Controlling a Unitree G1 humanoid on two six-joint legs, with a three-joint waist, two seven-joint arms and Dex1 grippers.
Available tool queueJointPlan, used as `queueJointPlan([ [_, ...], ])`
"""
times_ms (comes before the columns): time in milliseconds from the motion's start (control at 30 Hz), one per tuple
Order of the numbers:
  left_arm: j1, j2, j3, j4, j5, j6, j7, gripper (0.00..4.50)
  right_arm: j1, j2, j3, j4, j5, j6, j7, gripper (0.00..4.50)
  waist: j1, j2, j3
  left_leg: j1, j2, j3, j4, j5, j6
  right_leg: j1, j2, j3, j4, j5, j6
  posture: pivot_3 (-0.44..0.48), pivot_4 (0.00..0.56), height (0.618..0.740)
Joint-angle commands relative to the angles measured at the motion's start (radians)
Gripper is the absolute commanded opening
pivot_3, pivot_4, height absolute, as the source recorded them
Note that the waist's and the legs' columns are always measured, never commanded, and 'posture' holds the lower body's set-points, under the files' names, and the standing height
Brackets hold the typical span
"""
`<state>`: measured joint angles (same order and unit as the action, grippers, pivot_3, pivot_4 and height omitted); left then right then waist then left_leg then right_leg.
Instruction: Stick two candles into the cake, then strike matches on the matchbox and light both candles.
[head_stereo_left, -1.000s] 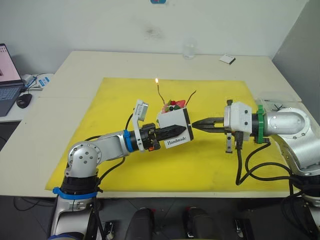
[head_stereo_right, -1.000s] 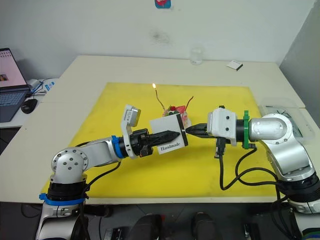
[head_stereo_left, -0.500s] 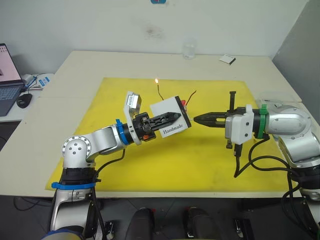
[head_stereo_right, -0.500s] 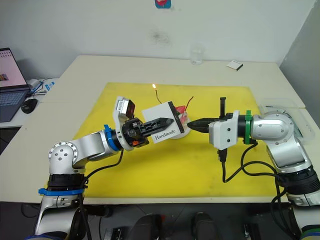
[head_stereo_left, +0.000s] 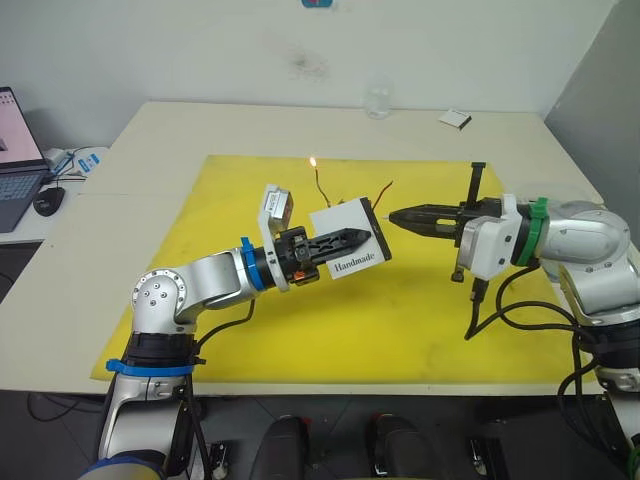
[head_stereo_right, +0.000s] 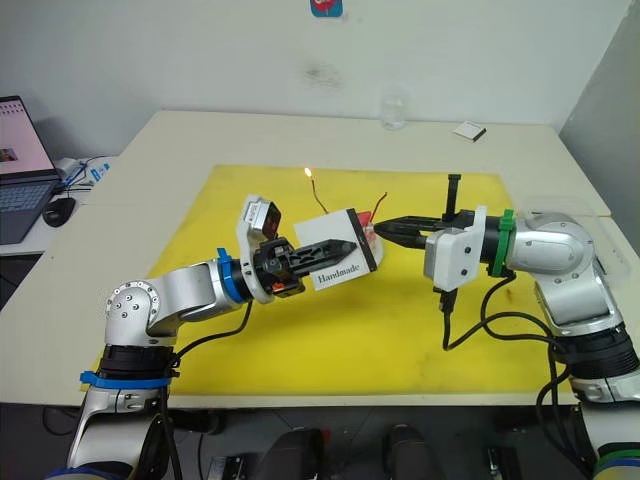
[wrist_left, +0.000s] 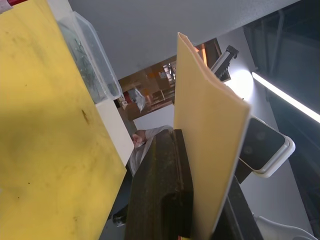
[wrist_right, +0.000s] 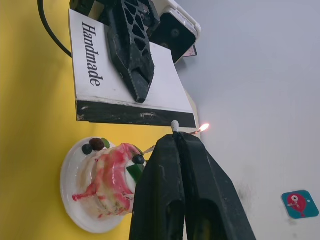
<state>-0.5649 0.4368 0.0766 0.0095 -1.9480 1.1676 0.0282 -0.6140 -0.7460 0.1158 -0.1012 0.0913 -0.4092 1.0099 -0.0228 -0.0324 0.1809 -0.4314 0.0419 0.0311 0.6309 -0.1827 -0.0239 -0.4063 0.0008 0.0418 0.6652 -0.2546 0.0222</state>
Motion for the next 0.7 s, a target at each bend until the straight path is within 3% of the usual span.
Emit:
queueJointPlan([
  [33,-0.022,-0.003,0.006,-0.008,-0.024,0.002,-0.008,0.0,-0.027,0.001,-0.007,0.004,-0.003,-0.03,-0.002,0.05,0.0,0.0,0.0,0.0,0.0,0.0,0.0,0.0,0.0,0.0,0.0,0.0,0.0,0.0,0.0,0.0,0.15,0.74],
  [700,-0.03,-0.008,0.007,0.01,-0.024,0.015,-0.016,0.0,-0.043,0.008,0.033,0.026,-0.018,-0.064,0.015,0.05,0.0,0.0,0.0,0.0,0.0,0.0,0.0,0.0,0.0,0.0,0.0,0.0,0.0,0.0,0.0,0.0,0.15,0.74],
])
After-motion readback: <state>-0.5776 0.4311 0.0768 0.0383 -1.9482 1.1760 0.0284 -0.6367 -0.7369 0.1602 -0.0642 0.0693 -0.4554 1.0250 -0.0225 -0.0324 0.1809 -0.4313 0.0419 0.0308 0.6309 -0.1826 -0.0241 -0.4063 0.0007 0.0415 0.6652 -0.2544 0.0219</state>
